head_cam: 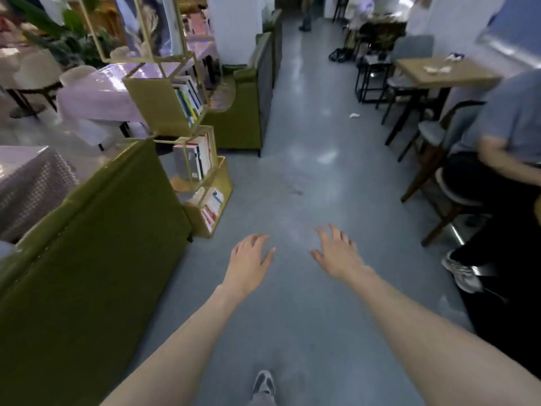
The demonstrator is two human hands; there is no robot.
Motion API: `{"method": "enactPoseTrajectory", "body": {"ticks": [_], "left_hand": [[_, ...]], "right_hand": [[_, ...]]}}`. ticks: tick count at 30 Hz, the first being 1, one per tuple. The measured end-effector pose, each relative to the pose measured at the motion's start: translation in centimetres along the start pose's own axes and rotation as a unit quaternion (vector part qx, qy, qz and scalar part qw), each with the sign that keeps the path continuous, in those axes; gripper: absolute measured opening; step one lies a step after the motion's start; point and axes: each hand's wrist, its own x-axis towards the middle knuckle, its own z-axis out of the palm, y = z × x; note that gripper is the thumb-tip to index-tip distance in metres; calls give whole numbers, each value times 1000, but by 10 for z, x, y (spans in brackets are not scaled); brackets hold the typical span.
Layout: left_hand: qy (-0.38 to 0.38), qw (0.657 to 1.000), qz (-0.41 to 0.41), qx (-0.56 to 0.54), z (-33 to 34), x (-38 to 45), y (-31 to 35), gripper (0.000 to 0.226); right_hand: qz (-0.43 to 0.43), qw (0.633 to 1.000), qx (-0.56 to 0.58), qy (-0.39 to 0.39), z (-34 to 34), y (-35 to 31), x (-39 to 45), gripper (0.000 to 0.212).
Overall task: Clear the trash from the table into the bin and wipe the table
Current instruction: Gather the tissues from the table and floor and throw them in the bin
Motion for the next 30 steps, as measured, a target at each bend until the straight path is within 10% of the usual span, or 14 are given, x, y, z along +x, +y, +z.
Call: {"method": "enactPoseTrajectory", "body": {"ticks": [17,30], "left_hand": [[-112,983,120,-77,34,243,19,45],[-138,986,89,22,66,456,56,47]], "right_hand": [[183,982,53,-6,-41,51,133,66],[144,985,96,-17,-90,145,338,65]]}}
